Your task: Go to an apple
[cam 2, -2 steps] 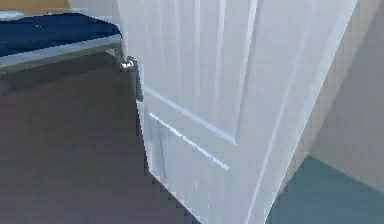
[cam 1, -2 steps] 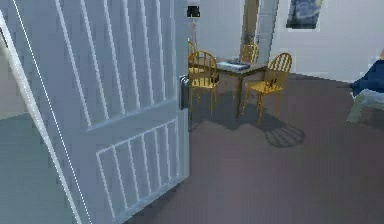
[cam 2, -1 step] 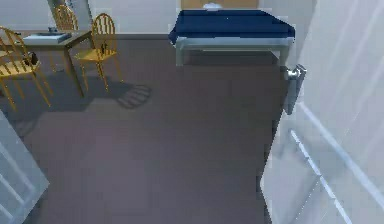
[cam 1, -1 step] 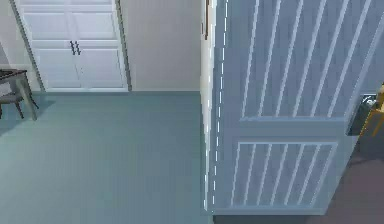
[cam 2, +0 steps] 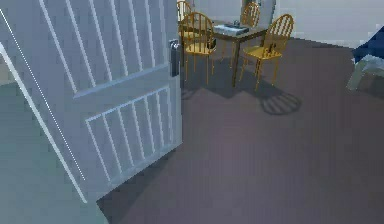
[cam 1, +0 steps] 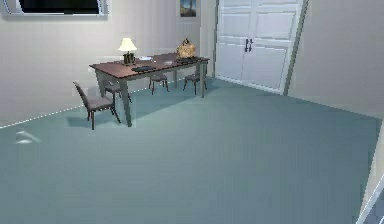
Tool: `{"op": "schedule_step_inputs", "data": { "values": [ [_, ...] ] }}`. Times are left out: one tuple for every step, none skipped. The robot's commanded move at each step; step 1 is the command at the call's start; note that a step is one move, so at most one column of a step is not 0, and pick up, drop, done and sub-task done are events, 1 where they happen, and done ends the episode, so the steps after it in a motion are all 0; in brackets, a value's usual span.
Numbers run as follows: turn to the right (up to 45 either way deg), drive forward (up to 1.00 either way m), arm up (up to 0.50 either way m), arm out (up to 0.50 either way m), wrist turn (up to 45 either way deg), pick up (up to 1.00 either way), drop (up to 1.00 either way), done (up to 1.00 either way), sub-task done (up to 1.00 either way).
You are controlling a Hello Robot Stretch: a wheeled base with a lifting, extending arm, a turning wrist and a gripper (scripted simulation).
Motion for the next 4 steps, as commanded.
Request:
{"op": "schedule_step_inputs", "data": {
  "values": [
    [-24.0,0.00,0.00,0.00,0.0,0.00,0.00,0.00,0.00],
    [0.0,0.10,0.00,0.00,0.0,0.00,0.00,0.00,0.00],
    [-45.0,0.00,0.00,0.00,0.0,0.00,0.00,0.00,0.00],
    [-3.0,0.00,0.00,0.00,0.0,0.00,0.00,0.00,0.00]
  ]
}}
